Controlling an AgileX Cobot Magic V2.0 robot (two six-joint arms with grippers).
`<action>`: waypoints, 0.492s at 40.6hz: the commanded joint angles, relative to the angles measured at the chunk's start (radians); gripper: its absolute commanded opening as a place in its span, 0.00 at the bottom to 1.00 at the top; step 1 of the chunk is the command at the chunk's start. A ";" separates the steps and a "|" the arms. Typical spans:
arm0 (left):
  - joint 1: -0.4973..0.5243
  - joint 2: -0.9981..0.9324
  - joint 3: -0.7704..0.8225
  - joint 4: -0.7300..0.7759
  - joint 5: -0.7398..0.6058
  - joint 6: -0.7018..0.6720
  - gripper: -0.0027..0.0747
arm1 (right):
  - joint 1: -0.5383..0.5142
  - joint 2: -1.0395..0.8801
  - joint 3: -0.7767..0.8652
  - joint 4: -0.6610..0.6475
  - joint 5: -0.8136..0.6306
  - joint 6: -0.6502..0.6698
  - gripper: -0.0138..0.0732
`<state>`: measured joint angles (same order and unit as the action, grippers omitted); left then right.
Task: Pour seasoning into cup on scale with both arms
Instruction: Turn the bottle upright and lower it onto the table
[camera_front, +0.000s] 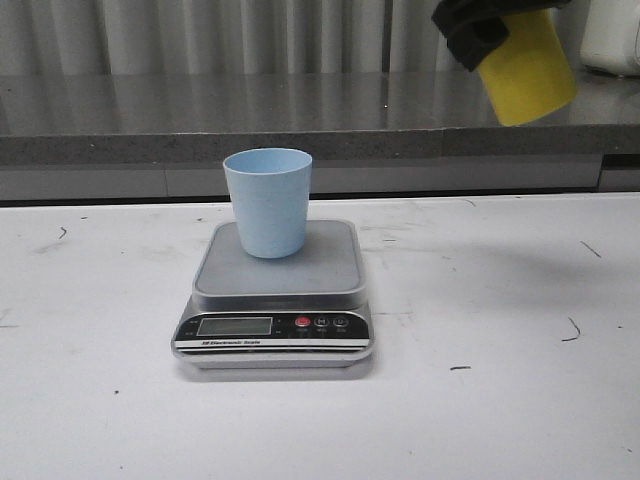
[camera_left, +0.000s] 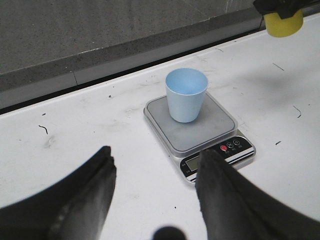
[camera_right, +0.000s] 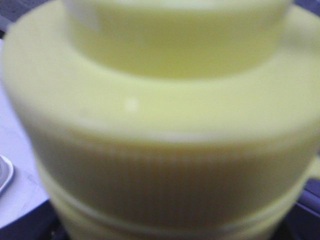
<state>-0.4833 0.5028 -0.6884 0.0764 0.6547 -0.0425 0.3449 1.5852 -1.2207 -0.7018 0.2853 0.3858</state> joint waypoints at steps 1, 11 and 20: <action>-0.007 0.004 -0.024 -0.005 -0.085 0.000 0.51 | -0.045 -0.087 0.075 0.017 -0.267 0.005 0.56; -0.007 0.004 -0.024 -0.005 -0.085 0.000 0.51 | -0.160 -0.092 0.278 0.175 -0.569 0.005 0.56; -0.007 0.004 -0.024 -0.005 -0.085 0.000 0.51 | -0.227 -0.049 0.412 0.195 -0.878 -0.023 0.56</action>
<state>-0.4833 0.5028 -0.6884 0.0764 0.6547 -0.0425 0.1316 1.5554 -0.8077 -0.5291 -0.3654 0.3873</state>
